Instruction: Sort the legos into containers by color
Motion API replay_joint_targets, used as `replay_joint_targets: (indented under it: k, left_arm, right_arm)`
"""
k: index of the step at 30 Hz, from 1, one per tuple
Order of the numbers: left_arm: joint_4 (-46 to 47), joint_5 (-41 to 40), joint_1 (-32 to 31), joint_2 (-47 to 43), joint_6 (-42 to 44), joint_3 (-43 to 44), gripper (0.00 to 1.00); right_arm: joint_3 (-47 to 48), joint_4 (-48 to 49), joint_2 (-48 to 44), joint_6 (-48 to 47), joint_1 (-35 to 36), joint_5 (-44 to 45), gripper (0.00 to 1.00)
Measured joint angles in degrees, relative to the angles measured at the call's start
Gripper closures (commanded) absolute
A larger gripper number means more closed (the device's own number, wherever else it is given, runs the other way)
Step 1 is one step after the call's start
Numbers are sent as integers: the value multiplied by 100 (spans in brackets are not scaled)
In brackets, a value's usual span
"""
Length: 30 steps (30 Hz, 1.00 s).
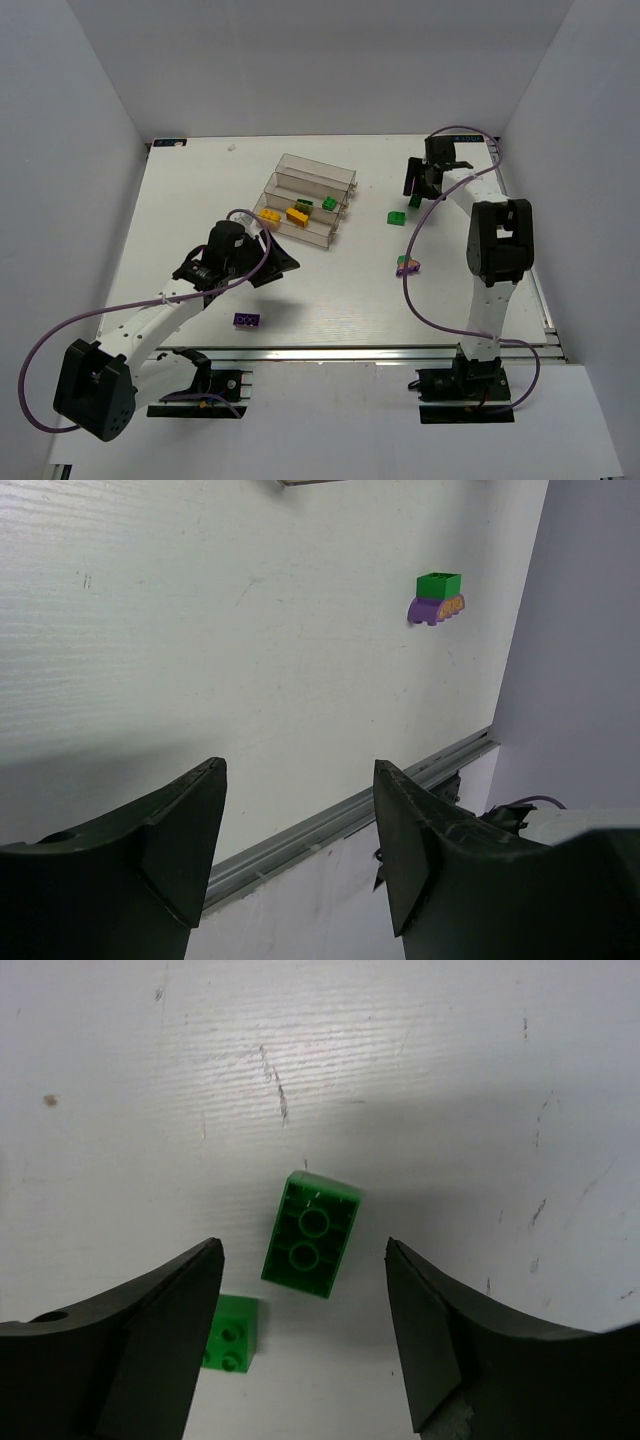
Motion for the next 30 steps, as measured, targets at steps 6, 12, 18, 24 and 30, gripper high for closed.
replay_joint_targets:
  k: [6, 12, 18, 24, 30]
  left_arm:
    - [-74, -7, 0, 0, -17, 2, 30]
    - [-72, -4, 0, 61, -17, 83, 30]
    - [-94, -4, 0, 247, 0, 192, 30]
    - [-146, -4, 0, 258, 9, 245, 30]
    - [-155, -4, 0, 258, 11, 249, 30]
  right_arm:
    - [129, 68, 295, -15, -4, 192, 35]
    - [125, 63, 308, 13, -4, 192, 38]
    - [125, 85, 339, 15, -2, 190, 47]
    - [125, 118, 463, 13, -2, 173, 51]
    - [125, 129, 470, -4, -2, 28, 73]
